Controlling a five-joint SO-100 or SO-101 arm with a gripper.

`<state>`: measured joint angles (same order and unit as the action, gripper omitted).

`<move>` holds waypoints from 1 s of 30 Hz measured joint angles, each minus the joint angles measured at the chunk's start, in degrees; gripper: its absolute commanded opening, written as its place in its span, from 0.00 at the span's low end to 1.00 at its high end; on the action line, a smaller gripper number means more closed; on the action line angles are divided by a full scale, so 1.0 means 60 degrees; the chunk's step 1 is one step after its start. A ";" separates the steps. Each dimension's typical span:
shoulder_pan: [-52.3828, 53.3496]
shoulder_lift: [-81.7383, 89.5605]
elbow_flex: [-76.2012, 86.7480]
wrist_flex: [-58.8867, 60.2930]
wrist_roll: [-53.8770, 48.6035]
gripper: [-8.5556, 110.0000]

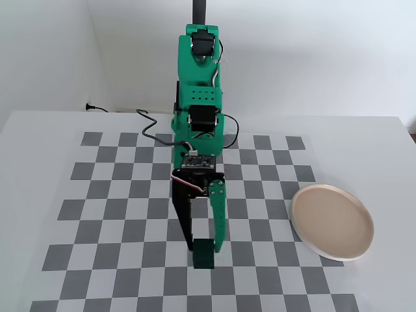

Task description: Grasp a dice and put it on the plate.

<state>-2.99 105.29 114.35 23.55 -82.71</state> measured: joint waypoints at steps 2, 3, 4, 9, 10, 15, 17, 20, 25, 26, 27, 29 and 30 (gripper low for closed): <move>-0.0352 0.0264 0.0190 0.0000 0.0000 0.04; -0.0557 0.0381 0.0293 0.0000 0.0000 0.04; -0.0762 0.0469 0.0366 0.0000 0.0000 0.04; -0.1816 0.0747 0.0762 -0.0044 0.0000 0.04; -0.2021 0.0762 0.0864 -0.0146 0.0000 0.03; -0.3018 0.0762 0.1128 -0.0557 0.0000 0.03; -0.3384 0.0762 0.1128 -0.0630 0.0000 0.03; -0.3911 0.0762 0.1128 -0.0659 0.0000 0.03; -0.4746 0.0645 0.1128 -0.0659 -0.0205 0.03; -0.4907 0.0527 0.1128 -0.0688 -0.0249 0.03; -0.5068 0.0410 0.1128 -0.0718 -0.0278 0.03; -0.5420 0.0176 0.1128 -0.0806 -0.0278 0.03; -0.5566 0.0073 0.1128 -0.0850 -0.0278 0.03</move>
<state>-36.39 105.73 121.11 18.46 -84.38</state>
